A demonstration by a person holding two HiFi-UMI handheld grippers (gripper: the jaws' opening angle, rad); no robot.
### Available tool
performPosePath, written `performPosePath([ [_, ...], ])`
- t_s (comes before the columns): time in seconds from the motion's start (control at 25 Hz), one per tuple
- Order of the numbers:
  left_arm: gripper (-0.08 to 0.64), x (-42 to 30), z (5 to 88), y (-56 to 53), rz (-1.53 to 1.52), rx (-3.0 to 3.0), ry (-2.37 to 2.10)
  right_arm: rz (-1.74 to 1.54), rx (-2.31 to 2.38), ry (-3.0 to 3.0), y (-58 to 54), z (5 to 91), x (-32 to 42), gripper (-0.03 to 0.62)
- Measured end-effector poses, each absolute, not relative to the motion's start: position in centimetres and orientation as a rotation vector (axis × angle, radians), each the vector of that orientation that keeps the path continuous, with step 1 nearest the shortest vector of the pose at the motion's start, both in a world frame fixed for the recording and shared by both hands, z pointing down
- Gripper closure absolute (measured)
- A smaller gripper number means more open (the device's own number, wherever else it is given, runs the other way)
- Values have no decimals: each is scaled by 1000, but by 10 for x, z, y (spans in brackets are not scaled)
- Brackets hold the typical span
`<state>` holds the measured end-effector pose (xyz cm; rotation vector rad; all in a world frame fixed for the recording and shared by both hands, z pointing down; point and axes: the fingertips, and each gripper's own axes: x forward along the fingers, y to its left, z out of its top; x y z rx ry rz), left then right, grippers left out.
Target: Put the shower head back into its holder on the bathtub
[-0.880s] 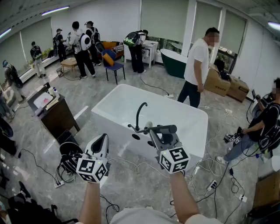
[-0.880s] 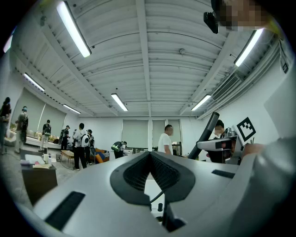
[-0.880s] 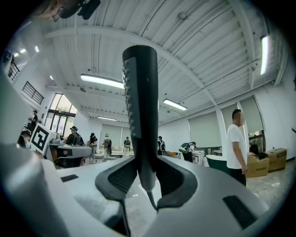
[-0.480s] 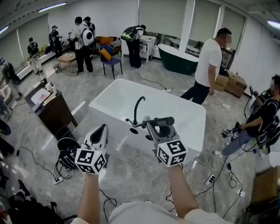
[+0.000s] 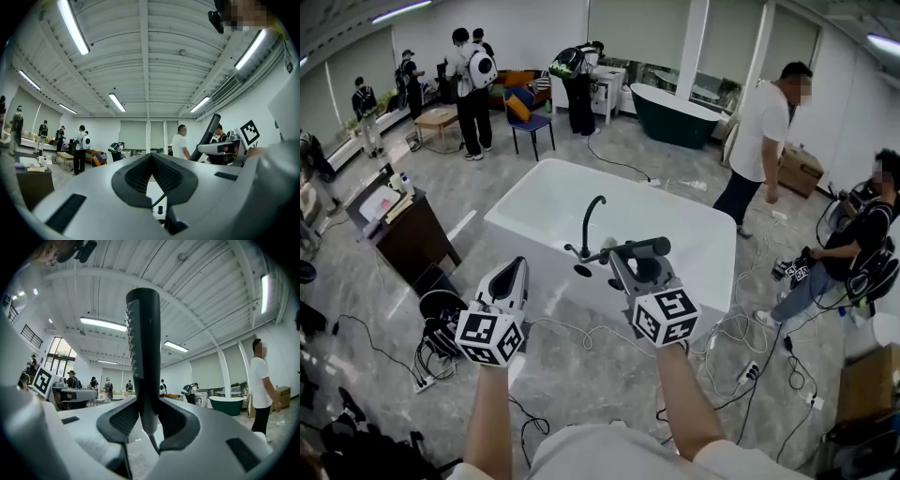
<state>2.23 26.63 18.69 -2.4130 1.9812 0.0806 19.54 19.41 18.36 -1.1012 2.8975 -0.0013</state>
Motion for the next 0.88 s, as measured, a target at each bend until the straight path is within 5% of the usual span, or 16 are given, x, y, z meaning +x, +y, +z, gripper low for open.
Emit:
performPosePath([
  [0.88,551,-51,206,290,98,-2519,1904,-7,-1236,2840,218,187,129,451],
])
